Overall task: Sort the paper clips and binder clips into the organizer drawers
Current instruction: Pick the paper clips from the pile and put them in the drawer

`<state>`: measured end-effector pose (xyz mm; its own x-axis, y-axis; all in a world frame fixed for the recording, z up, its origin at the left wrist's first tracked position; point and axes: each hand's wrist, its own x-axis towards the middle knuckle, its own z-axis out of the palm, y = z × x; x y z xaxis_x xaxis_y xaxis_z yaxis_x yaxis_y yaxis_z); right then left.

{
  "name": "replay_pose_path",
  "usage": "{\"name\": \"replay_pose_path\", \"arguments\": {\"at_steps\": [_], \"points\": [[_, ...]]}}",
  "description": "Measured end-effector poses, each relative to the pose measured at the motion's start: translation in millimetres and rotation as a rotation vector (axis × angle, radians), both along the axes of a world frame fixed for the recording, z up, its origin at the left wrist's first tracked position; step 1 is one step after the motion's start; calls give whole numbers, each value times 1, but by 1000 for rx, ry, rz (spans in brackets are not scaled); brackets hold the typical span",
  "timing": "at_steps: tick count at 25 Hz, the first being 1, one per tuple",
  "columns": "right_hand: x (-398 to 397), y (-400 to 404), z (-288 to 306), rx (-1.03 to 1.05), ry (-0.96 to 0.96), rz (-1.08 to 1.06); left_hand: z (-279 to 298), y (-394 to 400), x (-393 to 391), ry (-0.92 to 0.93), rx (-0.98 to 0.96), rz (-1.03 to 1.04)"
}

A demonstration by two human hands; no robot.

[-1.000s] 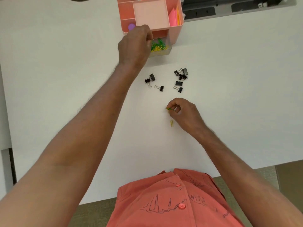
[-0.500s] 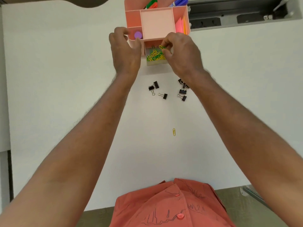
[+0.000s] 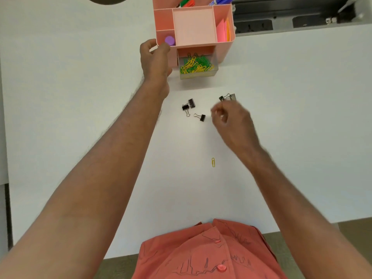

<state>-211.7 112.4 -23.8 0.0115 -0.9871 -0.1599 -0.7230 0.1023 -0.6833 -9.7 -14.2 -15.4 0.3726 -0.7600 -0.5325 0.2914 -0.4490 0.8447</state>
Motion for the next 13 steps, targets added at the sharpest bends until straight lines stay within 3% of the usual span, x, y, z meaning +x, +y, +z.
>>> {"name": "replay_pose_path", "arguments": {"at_steps": [5,13], "points": [[-10,101,-22,235,219,77,7,-3,-2,33,34,26],[3,104,-30,137,532,159,11,2,0,-36,41,-44]]}}
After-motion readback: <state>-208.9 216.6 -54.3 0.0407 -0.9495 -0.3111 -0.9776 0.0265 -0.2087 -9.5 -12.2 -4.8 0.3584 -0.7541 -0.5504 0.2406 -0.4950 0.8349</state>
